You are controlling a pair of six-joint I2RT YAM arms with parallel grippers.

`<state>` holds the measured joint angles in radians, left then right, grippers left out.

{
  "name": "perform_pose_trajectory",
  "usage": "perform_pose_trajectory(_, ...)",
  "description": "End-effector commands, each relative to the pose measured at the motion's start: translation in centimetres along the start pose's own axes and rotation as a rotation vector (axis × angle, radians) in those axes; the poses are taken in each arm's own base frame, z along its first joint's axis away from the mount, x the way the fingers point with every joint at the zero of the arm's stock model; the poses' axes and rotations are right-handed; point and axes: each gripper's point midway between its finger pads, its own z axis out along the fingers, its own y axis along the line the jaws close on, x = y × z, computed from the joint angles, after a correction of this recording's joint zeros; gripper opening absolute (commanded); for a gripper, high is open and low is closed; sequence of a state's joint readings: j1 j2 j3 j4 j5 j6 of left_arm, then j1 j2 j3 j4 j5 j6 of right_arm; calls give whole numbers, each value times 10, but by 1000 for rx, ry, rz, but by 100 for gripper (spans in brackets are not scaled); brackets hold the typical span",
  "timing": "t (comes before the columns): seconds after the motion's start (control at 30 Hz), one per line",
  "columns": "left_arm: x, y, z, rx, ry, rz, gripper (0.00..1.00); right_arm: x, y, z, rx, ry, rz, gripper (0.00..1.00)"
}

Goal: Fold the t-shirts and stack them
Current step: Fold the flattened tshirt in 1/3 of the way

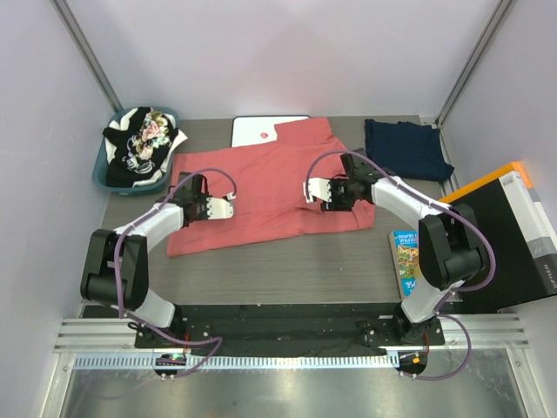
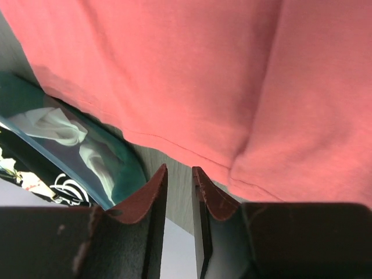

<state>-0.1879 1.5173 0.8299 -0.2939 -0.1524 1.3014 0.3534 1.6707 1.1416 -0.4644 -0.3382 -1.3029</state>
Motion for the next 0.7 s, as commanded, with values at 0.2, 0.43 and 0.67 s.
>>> perform_pose_trajectory(0.2,17,1,9,89,14,24,22,-39,-3,19,-83,-108,-69,51)
perform_pose_trajectory(0.43,18,-3,10,139,6,21,22,-43,-8,37,-104,-110,-59,51)
perform_pose_trajectory(0.67,19,-1,12,168,-3,14,21,-37,-6,52,-129,-96,-40,51)
